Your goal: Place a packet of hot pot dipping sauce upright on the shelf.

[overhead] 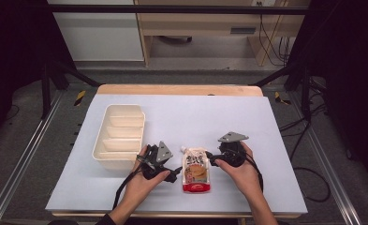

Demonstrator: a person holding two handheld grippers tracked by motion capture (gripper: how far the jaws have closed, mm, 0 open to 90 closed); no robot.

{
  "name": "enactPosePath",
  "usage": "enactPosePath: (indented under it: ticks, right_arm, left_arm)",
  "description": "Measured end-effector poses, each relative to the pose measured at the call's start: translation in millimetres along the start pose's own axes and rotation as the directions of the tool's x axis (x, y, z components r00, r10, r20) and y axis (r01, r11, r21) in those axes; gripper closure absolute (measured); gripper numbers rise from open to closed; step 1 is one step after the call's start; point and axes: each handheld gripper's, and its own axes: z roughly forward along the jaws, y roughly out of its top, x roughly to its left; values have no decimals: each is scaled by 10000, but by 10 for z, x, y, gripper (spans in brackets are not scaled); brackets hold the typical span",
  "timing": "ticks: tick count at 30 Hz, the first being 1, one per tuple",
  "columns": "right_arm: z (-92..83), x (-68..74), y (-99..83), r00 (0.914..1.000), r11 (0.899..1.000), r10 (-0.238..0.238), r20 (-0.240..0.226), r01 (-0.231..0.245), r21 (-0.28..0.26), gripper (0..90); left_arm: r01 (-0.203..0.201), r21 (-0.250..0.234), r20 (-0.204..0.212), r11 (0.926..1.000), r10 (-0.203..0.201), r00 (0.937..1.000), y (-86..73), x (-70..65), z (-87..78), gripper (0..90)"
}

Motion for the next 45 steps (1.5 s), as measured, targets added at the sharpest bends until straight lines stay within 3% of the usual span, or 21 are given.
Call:
enactPosePath:
  ticks: [4, 7, 9, 10, 12, 16, 21, 27, 32, 45]
  right_arm:
    - [-29, 18, 42, 9999, 9999, -110, -70, 109, -101, 278]
    - [-59, 49, 181, 9993, 9995, -248, -278, 243, -212, 332]
    - [-53, 58, 286, 9978, 9988, -475, -462, 468, -153, 377]
    - [-28, 67, 377, 9957, 9966, -821, -438, 817, -106, 412]
    - [26, 55, 423, 9957, 9980, -623, -691, 627, 28, 467]
    - [112, 54, 410, 9930, 9959, -891, -771, 899, 67, 512]
    - [213, 57, 305, 9895, 9968, -761, -1228, 785, 145, 614]
    - [274, 70, 232, 9858, 9964, -709, -1523, 771, 356, 595]
    - [373, 61, 201, 9834, 9954, -623, -1702, 737, 615, 529]
    - [525, 14, 162, 9804, 9929, -439, -1921, 641, 1003, 515]
  left_arm:
    - [36, 13, -9, 10000, -36, 10000, 7, -8, -25, 60]
    - [150, -40, 68, 9999, -150, 9999, 13, 1, -67, 61]
    - [26, -140, -95, 9999, -28, 10000, 14, 3, -98, 62]
    - [-66, -108, -114, 9999, 65, 9999, 8, -2, -115, 63]
    - [22, -113, -95, 9999, -23, 10000, -22, -4, -149, 62]
    - [-118, -24, -286, 9999, 118, 9995, -88, 4, -210, 64]
    - [163, -46, -467, 9999, -165, 9988, -111, 13, -181, 76]
    - [41, 227, -491, 9997, -30, 9988, -121, 3, -142, 79]
    - [-265, 392, -552, 9989, 287, 9981, -114, -12, -148, 79]
    - [-105, 294, -452, 9995, 118, 9989, -119, -54, -107, 79]
